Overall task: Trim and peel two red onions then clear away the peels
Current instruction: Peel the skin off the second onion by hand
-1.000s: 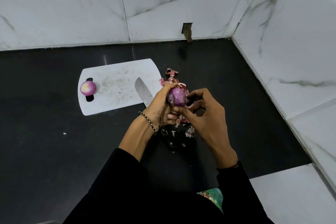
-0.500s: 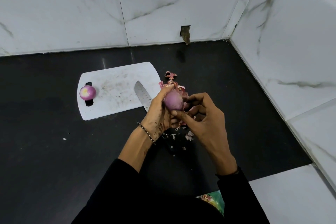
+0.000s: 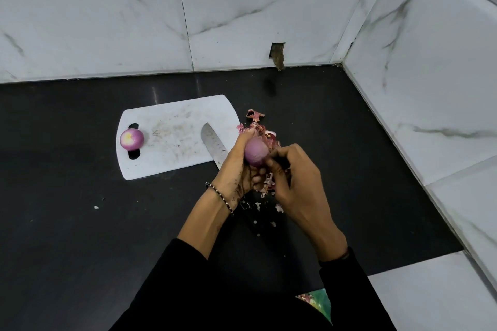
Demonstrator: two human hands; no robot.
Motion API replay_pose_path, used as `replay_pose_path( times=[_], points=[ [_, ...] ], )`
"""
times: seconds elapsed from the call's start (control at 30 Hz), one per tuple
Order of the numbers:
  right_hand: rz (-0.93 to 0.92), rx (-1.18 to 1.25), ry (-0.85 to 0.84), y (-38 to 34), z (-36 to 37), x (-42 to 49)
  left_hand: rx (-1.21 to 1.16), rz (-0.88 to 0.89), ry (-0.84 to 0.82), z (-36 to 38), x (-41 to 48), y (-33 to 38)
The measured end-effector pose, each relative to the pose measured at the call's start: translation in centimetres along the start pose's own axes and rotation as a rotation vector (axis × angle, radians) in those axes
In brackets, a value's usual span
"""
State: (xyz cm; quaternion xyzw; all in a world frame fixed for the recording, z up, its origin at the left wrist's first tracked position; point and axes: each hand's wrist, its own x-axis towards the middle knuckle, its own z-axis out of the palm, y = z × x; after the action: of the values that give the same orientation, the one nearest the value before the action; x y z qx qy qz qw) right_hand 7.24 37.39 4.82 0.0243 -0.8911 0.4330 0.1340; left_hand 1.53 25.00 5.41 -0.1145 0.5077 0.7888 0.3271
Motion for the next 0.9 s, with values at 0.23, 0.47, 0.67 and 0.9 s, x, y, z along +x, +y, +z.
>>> replay_pose_path(
  times=[0.23, 0.47, 0.67, 0.9],
  points=[
    [0.061, 0.016, -0.020, 0.5, 0.0, -0.6, -0.061, -0.006, -0.041, -0.7, 0.2, 0.0],
    [0.071, -0.074, 0.110, 0.5, -0.8, -0.7, -0.230, 0.003, -0.167, -1.5, -0.1, -0.2],
    [0.016, -0.090, 0.164, 0.0, -1.6, -0.6, -0.378, 0.036, -0.237, -1.5, -0.1, -0.3],
    [-0.066, -0.023, 0.193, -1.3, -1.8, -0.3, -0.265, 0.026, -0.167, -0.8, -0.4, 0.4]
  ],
)
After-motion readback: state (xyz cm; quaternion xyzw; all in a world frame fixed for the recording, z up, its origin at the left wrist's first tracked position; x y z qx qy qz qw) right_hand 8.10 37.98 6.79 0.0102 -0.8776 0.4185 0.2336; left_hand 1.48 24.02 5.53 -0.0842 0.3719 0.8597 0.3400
